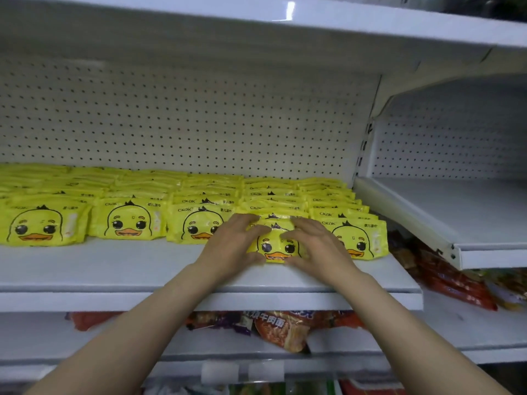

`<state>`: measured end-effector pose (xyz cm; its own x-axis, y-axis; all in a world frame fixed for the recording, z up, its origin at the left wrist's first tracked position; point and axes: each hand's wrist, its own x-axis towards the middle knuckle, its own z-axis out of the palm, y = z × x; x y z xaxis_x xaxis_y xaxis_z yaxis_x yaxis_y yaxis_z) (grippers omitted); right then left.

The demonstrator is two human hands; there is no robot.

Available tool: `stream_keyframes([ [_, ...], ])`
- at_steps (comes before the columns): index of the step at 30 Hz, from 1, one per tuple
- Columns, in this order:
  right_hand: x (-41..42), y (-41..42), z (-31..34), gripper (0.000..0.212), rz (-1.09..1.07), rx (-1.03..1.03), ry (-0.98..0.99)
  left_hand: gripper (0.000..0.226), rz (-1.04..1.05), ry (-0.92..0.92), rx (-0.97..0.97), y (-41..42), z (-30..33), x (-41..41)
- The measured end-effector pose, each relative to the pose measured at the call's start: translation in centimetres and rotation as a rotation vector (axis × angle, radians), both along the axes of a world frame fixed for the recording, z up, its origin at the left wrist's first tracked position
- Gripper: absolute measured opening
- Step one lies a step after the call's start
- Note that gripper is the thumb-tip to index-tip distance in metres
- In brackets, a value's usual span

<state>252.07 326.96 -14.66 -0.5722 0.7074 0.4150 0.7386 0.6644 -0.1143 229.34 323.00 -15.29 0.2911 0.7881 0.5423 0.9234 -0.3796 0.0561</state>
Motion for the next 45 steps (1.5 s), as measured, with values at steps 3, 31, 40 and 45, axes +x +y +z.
stream_keyframes([
  [3, -0.1, 1.1, -0.2, 0.056, 0.020, 0.075, -0.013, 0.073, 0.058, 0.059, 0.037, 0.2, 0.0, 1.0],
  [31, -4.3, 6.2, -1.3, 0.060, -0.108, 0.202, 0.029, 0.080, 0.122, 0.167, 0.088, 6.6, -0.4, -0.4],
  [40, -4.7, 6.3, -1.1, 0.059, -0.137, 0.206, 0.020, 0.082, 0.110, 0.149, 0.098, 6.7, 0.1, -0.4],
  [45, -5.3, 5.9, 0.5, 0.055, -0.095, 0.134, 0.065, 0.074, 0.166, 0.039, 0.175, 3.5, 0.7, -5.1],
])
